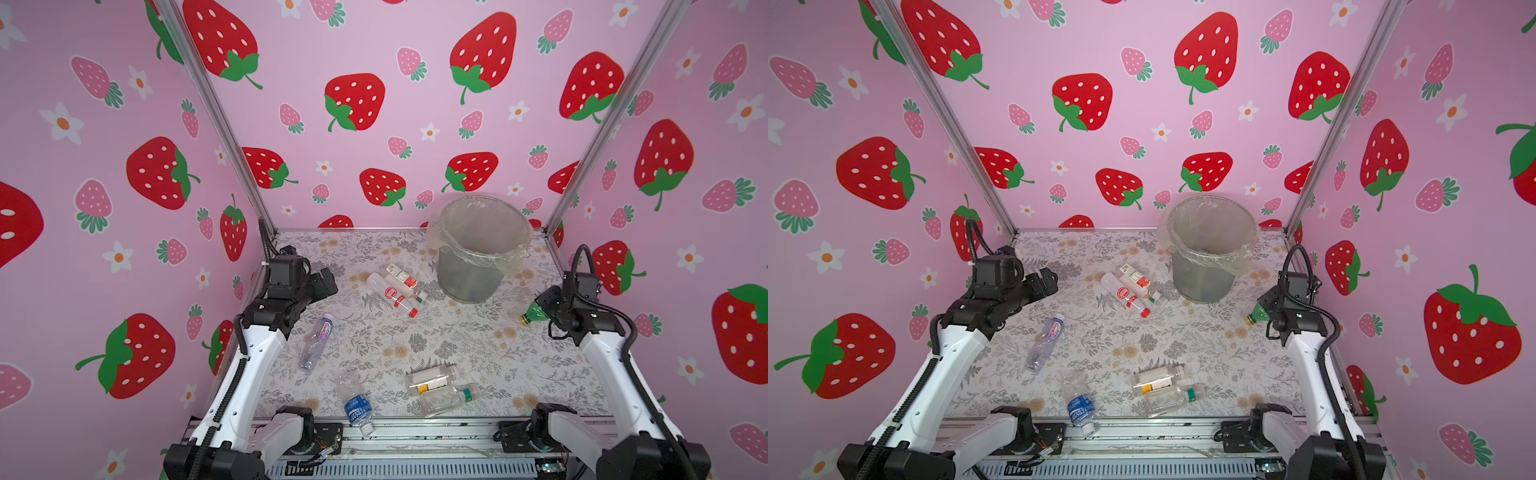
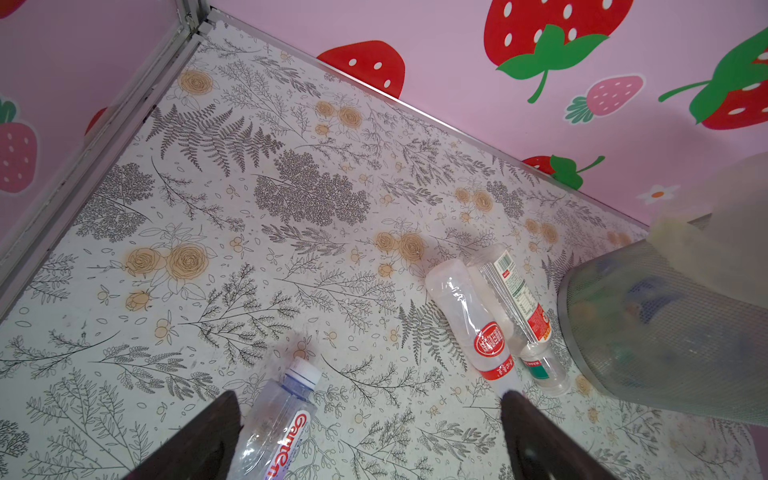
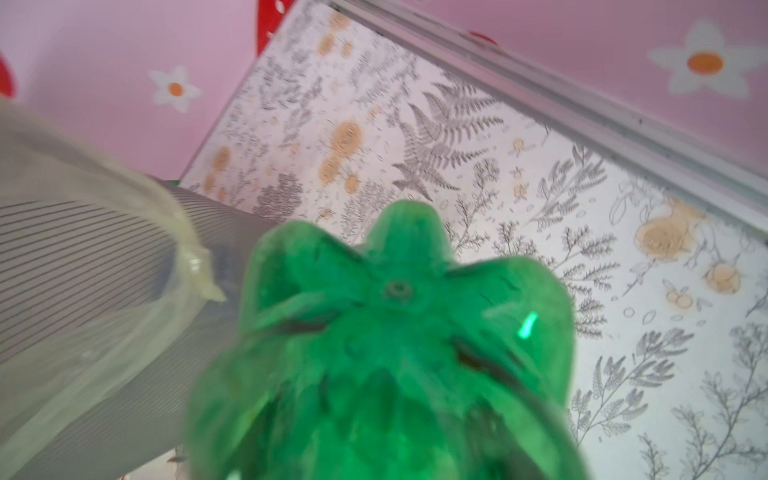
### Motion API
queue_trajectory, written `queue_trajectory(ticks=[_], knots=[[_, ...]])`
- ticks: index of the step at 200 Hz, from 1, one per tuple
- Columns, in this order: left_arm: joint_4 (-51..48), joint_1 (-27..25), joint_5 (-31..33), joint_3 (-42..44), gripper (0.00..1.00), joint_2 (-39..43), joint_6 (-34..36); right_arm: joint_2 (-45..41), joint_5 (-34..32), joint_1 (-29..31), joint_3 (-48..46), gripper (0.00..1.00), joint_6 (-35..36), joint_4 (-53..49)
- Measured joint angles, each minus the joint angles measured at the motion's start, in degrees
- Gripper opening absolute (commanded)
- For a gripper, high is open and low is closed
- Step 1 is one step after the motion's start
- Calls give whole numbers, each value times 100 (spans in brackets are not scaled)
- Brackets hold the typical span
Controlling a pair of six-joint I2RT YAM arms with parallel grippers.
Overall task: Throw the plastic bottles in the bin
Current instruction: 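Lift the green Sprite bottle with the right gripper toward the bin, then hold the Sprite bottle over the bin and open the right gripper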
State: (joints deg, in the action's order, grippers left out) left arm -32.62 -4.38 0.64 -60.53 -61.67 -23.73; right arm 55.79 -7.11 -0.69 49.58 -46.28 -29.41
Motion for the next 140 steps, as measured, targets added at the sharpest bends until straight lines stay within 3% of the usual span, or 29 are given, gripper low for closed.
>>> queue_trajectory(ticks=[52,140], knots=[[-35,0,42,0,99,-55,0,-1626,940,0,-9,46,1412,695],[-39,0,-35,2,99,-118,4,-2439,2055,-17,-293,46,2365,1016]])
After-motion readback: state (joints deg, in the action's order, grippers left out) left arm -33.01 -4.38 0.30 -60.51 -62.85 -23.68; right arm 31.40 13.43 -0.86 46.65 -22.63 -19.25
